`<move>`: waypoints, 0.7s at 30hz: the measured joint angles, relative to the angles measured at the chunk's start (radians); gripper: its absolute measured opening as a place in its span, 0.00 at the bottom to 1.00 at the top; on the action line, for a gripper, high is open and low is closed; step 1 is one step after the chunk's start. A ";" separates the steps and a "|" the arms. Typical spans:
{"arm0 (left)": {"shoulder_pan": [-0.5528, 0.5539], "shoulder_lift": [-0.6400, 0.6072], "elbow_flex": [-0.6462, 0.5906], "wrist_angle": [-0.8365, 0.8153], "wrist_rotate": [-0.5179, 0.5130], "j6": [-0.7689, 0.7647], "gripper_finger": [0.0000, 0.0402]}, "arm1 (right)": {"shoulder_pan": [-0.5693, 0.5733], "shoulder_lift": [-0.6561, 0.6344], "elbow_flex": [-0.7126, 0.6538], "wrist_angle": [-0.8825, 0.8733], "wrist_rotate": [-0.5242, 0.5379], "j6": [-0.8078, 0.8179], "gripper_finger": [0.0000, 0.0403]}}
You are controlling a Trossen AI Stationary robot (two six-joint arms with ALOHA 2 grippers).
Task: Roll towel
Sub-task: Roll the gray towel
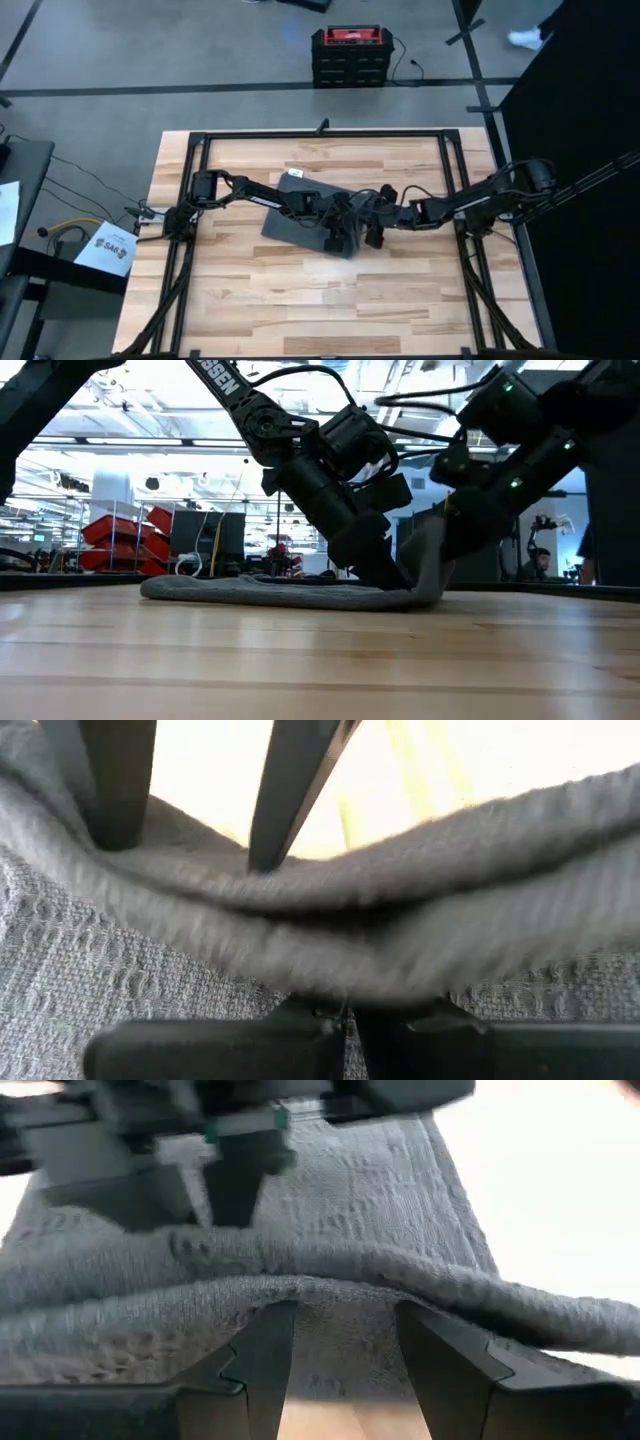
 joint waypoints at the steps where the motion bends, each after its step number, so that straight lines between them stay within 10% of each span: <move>1: 0.000 0.000 0.000 0.000 0.000 0.000 0.00 | 0.002 0.006 0.000 -0.013 0.001 0.021 0.42; 11: 0.000 -0.001 0.001 -0.003 0.000 -0.003 0.00 | 0.118 -0.067 0.000 -0.329 0.027 0.298 0.42; 21: -0.001 -0.001 0.001 -0.004 -0.001 -0.001 0.00 | 0.183 0.057 -0.045 -0.154 0.073 0.350 0.42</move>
